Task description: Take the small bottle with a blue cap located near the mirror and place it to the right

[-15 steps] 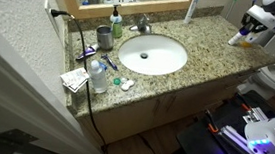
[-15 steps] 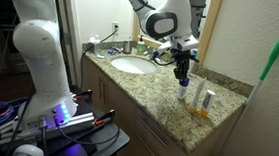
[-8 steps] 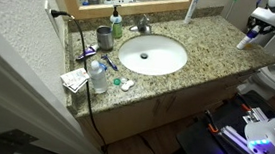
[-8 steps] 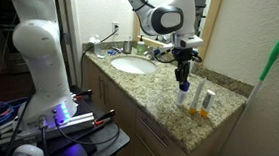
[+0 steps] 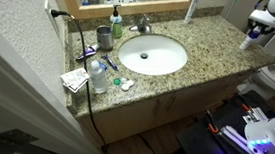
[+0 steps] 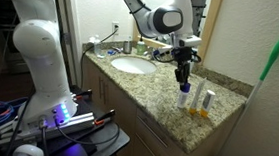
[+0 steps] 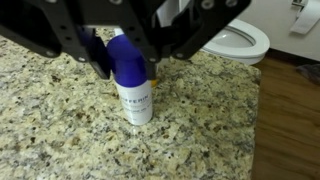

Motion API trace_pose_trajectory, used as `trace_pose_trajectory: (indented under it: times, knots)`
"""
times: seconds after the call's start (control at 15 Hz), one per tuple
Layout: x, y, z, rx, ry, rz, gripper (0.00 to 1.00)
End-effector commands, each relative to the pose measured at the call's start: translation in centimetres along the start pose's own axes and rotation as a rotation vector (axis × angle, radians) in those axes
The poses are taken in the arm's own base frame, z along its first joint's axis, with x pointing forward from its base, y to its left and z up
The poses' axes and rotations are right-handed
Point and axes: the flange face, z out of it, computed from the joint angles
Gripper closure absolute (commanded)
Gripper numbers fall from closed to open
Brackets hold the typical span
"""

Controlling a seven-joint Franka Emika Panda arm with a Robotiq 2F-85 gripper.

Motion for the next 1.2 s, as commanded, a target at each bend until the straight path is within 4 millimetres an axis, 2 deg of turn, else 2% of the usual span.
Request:
trace_pose_trajectory:
  times: [0.0, 0.07, 0.27, 0.4, 0.6, 0.73, 0.93, 1.0, 1.13]
  knots:
    - [-1.0, -0.1, 1.4, -0.012, -0.016, 0.009, 0.36]
    - [-1.0, -0.1, 1.3, -0.01, -0.02, 0.01, 0.34]
    - [-1.0, 0.0, 1.1, -0.013, -0.038, 0.008, 0.13]
    - [-0.6, 0.0, -0.2, 0.004, -0.029, 0.012, 0.01]
    - [-0.1, -0.3, -3.8, 0.068, -0.012, -0.002, 0.0]
    - [-1.7, -0.8, -6.9, 0.149, -0.099, -0.076, 0.0]
    - [-2.9, -1.7, -12.0, 0.271, -0.189, -0.168, 0.0]
    - [-1.9, -1.9, -9.1, 0.205, -0.148, -0.108, 0.0]
    - [-2.5, -2.1, -12.0, 0.26, -0.168, -0.145, 0.0]
